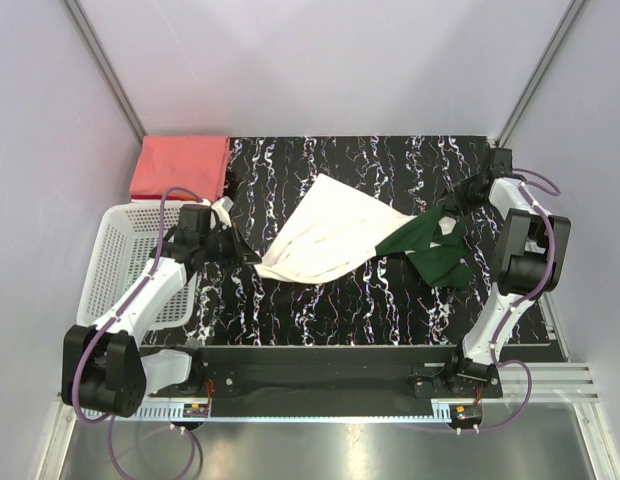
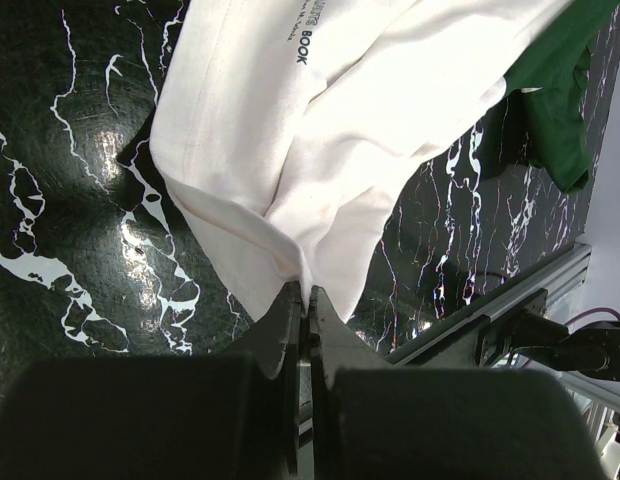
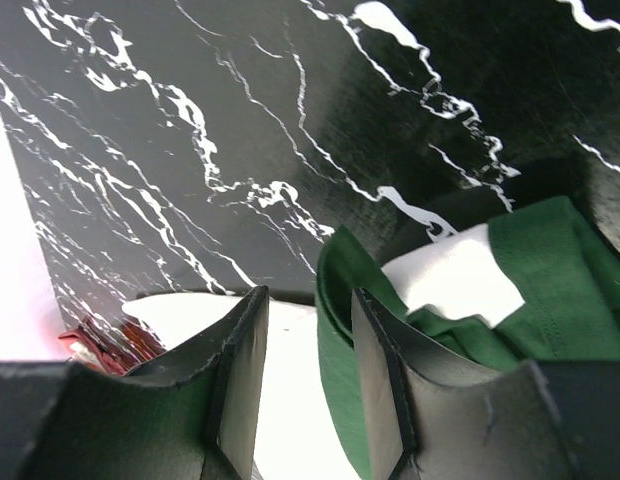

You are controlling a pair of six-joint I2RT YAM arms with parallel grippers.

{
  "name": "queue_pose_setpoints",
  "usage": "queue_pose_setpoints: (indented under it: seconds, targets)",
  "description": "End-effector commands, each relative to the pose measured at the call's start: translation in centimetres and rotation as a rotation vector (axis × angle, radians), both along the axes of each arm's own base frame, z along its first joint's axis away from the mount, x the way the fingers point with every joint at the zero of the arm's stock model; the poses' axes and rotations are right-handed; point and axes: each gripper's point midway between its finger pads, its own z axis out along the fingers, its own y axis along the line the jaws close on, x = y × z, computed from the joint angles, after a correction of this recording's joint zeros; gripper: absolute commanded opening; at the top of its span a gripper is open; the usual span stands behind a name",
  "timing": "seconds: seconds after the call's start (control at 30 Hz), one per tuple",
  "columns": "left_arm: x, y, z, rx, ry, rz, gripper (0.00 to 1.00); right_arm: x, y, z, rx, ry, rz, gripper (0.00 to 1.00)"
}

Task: Fold and stack the t-shirts
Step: Flatten the tshirt out

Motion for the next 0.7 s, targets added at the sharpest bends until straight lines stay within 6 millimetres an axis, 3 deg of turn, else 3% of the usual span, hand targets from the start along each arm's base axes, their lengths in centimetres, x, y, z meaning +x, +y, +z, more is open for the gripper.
queue_pose_setpoints:
  seconds: [0.0,0.2,0.67]
  targets:
    - [1.6,-0.2,2.1,-0.007,-0.096,-0.005,0.00,0.1,-0.5,0.7,-0.030,0.000,0.002,0.46]
    - [1.7,-0.1,2.2,-0.005,-0.099,0.000,0.00,0.8,-0.3,0.1,-0.015,0.002,0.015,0.46]
    - [1.7,0.1,2.3,-0.002,-0.107,0.010,0.00,0.2,0.6,-1.7,0.026,0.048,0.045,0.44]
